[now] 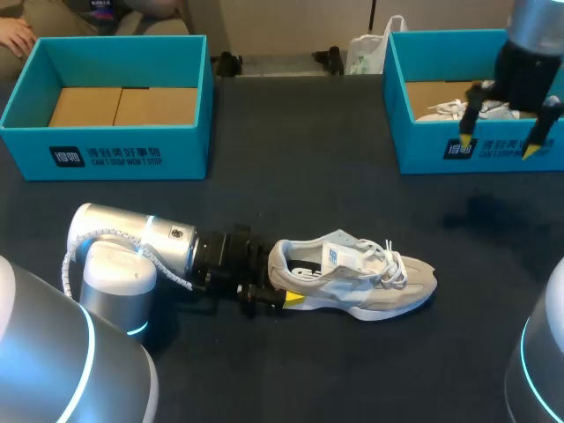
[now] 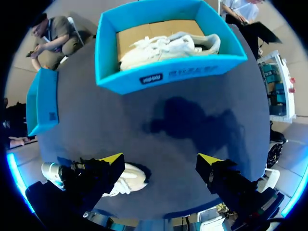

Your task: Take the shoe out of the shoebox, open the shoe tongue, remove and reinsert the insole, then place the shoe into the shoebox

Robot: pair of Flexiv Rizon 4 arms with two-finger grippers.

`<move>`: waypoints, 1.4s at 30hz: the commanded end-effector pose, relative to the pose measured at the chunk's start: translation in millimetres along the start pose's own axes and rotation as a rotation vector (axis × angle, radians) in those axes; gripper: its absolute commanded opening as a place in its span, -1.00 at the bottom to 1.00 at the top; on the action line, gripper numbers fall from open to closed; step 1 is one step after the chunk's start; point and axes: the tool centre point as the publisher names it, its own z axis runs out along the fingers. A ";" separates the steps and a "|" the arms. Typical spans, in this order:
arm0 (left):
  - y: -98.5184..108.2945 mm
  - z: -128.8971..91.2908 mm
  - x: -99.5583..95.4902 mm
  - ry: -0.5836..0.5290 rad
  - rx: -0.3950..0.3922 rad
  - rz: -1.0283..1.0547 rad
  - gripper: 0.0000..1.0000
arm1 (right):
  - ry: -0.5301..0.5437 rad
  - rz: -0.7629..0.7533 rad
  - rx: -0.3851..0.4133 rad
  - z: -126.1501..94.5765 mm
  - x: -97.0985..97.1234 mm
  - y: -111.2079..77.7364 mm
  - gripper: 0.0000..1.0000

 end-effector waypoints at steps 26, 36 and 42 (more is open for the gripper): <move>-0.4 -0.5 0.1 -0.001 0.001 0.000 -1.00 | 0.025 0.021 -0.105 44.6 124.3 -135.1 1.00; -0.4 -0.5 0.1 -0.001 0.001 0.000 -1.00 | 0.033 0.030 -0.084 46.8 128.5 -138.1 1.00; -0.4 -0.5 0.1 -0.001 0.001 0.000 -1.00 | -0.021 0.027 -0.124 49.1 151.2 -147.1 1.00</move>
